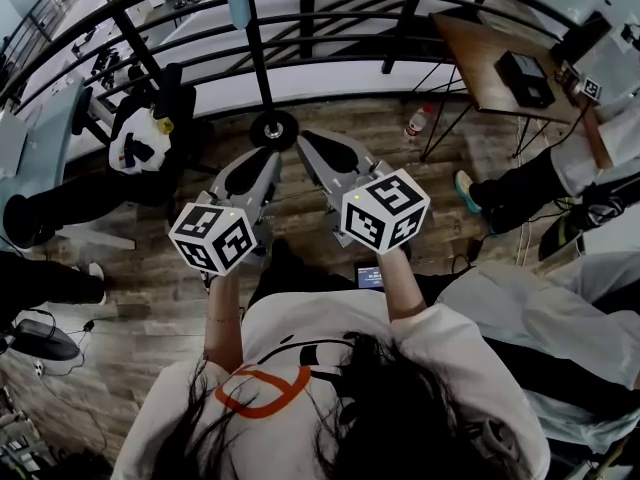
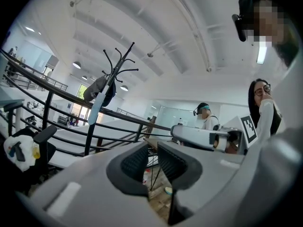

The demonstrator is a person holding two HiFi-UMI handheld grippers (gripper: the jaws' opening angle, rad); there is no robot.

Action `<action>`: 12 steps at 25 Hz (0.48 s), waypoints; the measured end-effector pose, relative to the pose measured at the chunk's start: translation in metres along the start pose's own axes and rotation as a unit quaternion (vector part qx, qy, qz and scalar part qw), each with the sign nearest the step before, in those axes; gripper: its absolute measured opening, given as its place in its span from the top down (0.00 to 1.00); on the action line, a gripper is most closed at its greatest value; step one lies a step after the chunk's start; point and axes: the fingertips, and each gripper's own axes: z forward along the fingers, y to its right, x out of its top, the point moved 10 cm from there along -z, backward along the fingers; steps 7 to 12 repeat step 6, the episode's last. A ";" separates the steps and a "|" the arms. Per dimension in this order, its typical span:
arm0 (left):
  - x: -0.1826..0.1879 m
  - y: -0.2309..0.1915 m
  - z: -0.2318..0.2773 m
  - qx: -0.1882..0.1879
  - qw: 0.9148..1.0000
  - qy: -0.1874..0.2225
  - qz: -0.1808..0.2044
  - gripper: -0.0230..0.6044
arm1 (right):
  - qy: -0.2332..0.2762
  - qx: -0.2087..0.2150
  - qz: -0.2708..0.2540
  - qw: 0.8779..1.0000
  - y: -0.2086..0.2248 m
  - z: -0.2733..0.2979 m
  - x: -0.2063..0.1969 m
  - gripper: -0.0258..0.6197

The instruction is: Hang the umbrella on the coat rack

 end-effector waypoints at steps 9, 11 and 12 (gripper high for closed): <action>-0.016 0.000 -0.014 0.006 1.000 -0.016 -0.014 0.89 | -0.011 -0.004 0.012 1.000 -0.008 -0.004 -0.015 0.95; -0.016 0.000 -0.014 0.006 1.000 -0.016 -0.014 0.89 | -0.011 -0.004 0.012 1.000 -0.008 -0.004 -0.015 0.95; -0.016 0.000 -0.014 0.006 1.000 -0.016 -0.014 0.89 | -0.011 -0.004 0.012 1.000 -0.008 -0.004 -0.015 0.95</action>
